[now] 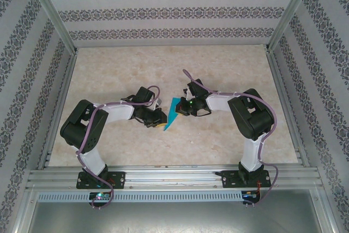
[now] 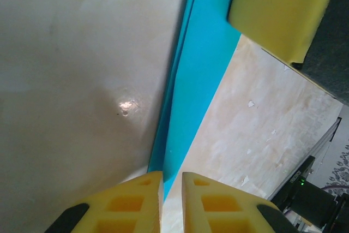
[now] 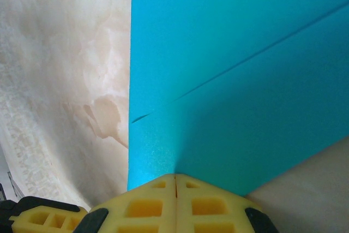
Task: Fold a paper plane with a square sheet of paper (fold left side to right side)
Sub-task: Fold the wing for the fifth time at the center of the table.
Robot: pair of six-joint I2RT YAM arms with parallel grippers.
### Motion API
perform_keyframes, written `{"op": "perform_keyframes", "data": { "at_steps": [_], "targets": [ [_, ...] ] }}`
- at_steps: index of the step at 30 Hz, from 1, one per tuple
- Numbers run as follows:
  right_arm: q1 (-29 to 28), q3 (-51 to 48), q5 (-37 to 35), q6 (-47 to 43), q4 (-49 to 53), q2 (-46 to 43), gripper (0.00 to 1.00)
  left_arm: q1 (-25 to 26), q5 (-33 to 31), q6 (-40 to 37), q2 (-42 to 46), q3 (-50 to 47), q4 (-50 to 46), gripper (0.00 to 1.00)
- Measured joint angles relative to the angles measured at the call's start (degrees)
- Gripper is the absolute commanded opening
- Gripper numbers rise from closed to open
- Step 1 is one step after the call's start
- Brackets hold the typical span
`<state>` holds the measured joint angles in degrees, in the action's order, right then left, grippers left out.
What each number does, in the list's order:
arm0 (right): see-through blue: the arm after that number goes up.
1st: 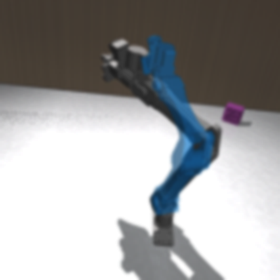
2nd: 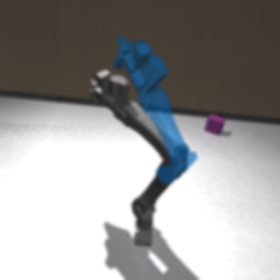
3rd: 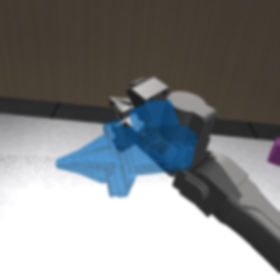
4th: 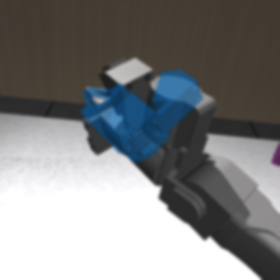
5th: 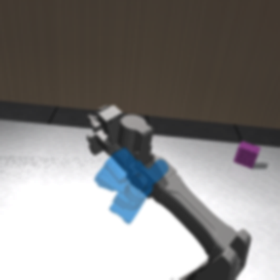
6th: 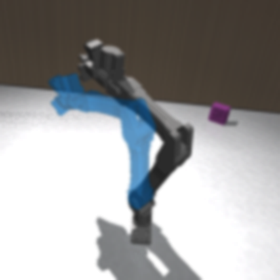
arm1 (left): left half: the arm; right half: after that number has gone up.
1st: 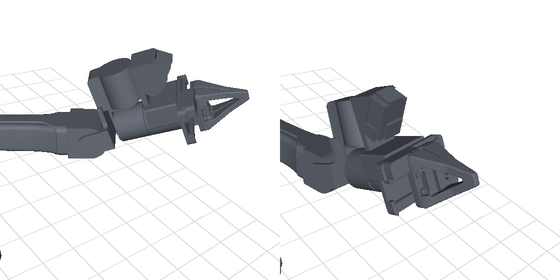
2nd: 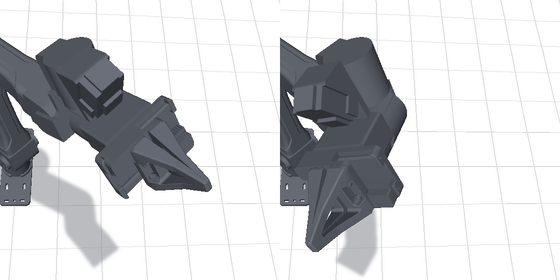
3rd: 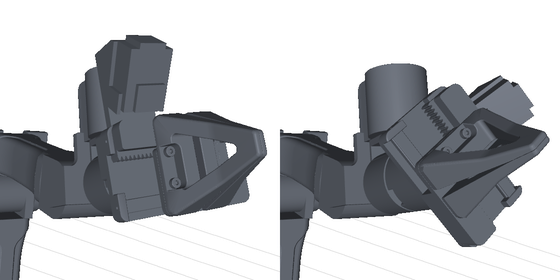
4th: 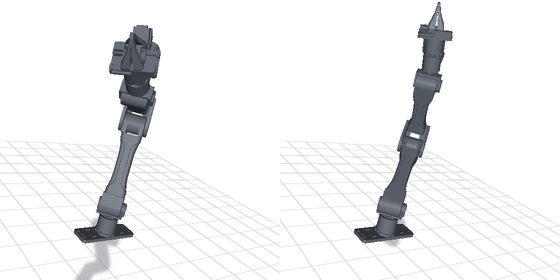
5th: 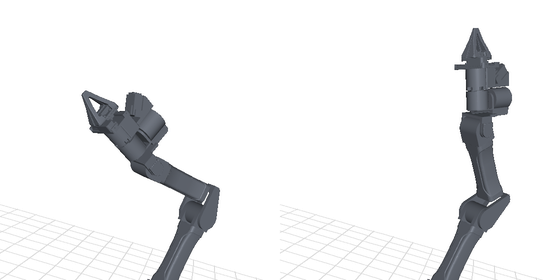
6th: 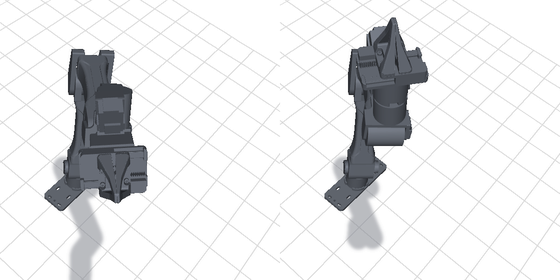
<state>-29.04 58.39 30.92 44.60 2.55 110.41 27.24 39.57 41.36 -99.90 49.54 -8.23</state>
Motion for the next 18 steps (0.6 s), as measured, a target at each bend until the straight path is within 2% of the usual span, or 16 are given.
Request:
{"op": "perform_keyframes", "data": {
  "at_steps": [5,18],
  "targets": [
    [0.0,0.0,0.0,0.0,0.0,0.0,0.0,0.0,-1.49,-0.83,0.66,0.0,-0.96,0.2],
    [-0.02,0.26,-0.02,0.0,0.39,0.02,0.0,0.02,0.28,-0.81,0.17,0.0,-0.83,0.11]
  ]
}}
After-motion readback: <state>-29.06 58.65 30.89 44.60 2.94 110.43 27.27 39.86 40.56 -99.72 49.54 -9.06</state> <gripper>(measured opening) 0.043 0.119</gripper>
